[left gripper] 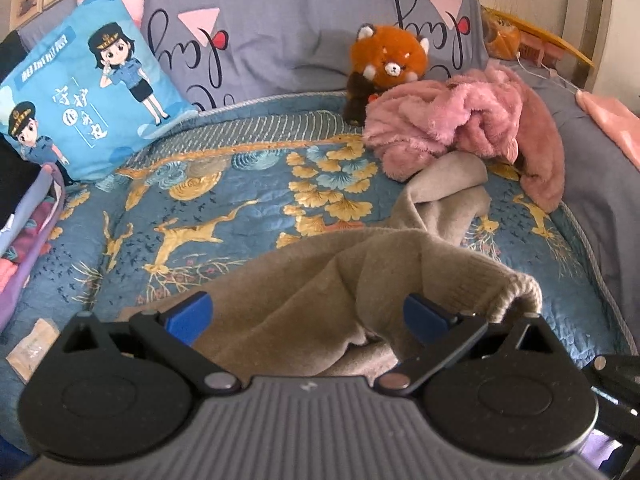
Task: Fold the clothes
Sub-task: 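Grasp the taupe garment's ribbed cuff with the left gripper while the right gripper holds it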
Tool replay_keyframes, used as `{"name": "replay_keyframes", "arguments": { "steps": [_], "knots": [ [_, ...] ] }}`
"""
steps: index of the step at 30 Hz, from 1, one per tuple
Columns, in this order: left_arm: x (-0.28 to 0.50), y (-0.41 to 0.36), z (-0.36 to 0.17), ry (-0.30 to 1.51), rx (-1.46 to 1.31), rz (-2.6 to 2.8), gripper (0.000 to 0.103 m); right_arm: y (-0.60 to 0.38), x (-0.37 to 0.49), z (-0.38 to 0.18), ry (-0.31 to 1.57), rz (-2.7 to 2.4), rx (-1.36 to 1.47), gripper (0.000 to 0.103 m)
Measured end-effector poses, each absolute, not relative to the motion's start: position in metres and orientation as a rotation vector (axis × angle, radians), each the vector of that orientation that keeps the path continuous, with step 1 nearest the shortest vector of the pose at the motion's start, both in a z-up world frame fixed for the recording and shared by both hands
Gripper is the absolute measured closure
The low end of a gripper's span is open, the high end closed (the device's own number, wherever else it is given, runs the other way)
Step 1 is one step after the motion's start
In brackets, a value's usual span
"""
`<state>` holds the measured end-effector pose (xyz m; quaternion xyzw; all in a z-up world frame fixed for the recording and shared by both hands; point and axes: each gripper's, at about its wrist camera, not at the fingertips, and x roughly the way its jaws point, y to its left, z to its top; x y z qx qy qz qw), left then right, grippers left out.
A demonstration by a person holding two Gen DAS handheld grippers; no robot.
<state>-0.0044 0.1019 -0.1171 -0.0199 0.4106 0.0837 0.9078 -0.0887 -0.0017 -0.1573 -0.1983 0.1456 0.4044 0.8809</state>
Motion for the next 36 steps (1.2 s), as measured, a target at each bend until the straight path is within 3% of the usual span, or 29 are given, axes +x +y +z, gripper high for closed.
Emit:
{"name": "replay_keyframes", "arguments": {
  "steps": [12,36],
  "knots": [
    [-0.058,0.098,-0.082,0.705,-0.033,-0.086,0.000,0.002,-0.089,-0.159,0.309,0.814,-0.400,0.091],
    [-0.040,0.090,-0.096,0.755,-0.011,-0.033,0.000,0.004,-0.094,-0.158,0.302,0.824,-0.404,0.091]
  ]
}}
